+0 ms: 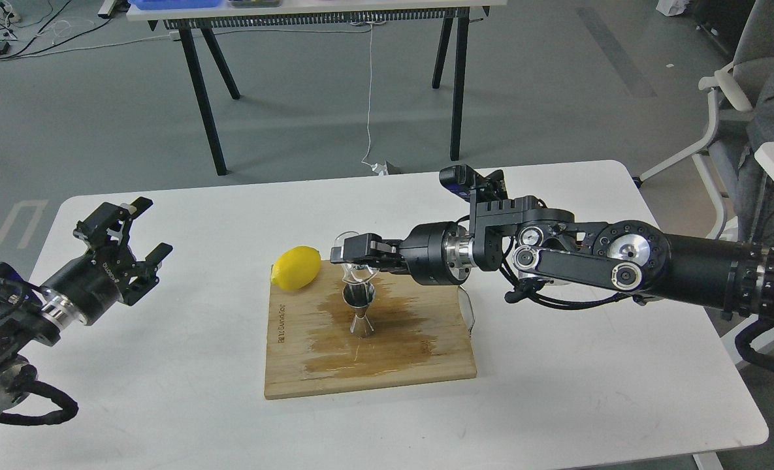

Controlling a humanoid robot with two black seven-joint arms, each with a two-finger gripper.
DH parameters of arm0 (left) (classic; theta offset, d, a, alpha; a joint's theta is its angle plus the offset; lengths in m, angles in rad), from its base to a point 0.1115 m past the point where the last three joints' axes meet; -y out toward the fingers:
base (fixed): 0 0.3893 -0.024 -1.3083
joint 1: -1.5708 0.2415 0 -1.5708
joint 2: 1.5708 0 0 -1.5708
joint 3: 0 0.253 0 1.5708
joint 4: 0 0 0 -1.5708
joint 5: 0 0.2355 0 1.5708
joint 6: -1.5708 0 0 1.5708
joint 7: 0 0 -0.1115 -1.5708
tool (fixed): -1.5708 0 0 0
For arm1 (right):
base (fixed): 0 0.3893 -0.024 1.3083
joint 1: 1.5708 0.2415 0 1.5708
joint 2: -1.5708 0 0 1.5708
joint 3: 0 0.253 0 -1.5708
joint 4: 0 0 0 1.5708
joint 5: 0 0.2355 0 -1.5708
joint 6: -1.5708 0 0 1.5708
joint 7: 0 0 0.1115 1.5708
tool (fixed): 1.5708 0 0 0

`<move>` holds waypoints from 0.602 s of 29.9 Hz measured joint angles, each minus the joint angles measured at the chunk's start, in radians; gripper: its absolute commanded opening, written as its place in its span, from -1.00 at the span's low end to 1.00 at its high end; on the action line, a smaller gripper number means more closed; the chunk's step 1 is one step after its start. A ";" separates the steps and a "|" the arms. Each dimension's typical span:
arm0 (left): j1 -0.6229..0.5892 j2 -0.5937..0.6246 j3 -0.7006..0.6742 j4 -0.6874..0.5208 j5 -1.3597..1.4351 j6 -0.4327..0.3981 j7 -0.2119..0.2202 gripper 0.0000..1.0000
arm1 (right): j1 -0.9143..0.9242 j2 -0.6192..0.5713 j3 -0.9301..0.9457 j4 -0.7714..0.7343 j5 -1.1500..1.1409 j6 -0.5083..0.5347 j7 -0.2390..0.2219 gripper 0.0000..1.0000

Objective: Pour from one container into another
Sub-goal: 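Tilt the glass cup over the jigger to pour into it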

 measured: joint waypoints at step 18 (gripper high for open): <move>0.000 -0.002 0.000 0.001 0.000 0.000 0.000 0.97 | 0.001 0.006 0.000 -0.009 -0.012 -0.026 0.036 -0.46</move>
